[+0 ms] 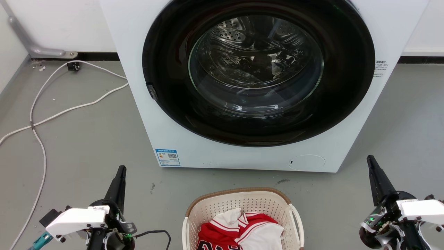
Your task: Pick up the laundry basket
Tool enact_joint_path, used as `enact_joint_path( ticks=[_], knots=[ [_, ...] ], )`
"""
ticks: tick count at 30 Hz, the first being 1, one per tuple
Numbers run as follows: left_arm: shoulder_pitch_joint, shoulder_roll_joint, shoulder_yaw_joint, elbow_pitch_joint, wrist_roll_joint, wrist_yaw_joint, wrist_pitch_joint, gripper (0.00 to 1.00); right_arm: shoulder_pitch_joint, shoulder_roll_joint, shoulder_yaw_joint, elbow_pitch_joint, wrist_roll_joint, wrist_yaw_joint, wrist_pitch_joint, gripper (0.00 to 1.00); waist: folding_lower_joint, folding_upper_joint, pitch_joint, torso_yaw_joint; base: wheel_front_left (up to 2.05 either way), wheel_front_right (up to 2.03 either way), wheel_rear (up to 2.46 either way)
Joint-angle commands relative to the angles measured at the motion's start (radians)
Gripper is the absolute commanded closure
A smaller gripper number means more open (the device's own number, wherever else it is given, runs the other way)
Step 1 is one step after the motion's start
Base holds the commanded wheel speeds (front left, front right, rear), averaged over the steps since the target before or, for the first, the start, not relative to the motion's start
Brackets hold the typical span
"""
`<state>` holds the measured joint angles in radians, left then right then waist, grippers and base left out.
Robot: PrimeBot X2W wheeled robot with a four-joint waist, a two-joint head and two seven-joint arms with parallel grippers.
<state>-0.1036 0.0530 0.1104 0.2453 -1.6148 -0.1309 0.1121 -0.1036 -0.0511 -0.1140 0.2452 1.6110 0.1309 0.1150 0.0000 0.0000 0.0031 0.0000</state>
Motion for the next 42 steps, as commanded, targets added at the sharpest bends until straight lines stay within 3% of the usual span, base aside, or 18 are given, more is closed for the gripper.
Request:
enact_joint_path(
  ticks=[1,35,36,42],
  knots=[
    [-0.01,-0.001,0.004,0.001,0.001,-0.002,0.003,1.0,-0.011,0.002,0.0,0.0,0.004,0.0,0.001,1.0,0.0,0.0,0.0,0.0,0.0,0.0,0.0],
    [-0.01,-0.002,0.006,0.001,0.003,-0.002,0.004,1.0,-0.011,0.002,0.0,0.0,0.004,0.0,0.001,1.0,0.0,0.0,0.0,0.0,0.0,0.0,0.0],
    [0.001,-0.001,0.001,0.003,0.0,0.0,0.001,0.0,0.002,0.0,0.0,0.002,0.0,0.0,0.0,0.0,0.0,0.0,0.0,0.0,0.0,0.0,0.0],
    [0.019,-0.003,-0.011,0.007,0.015,0.0,-0.019,0.0,0.025,0.001,0.004,0.015,-0.017,0.0,-0.02,0.0,0.0,0.0,0.0,0.0,0.0,0.0,0.0]
  ],
)
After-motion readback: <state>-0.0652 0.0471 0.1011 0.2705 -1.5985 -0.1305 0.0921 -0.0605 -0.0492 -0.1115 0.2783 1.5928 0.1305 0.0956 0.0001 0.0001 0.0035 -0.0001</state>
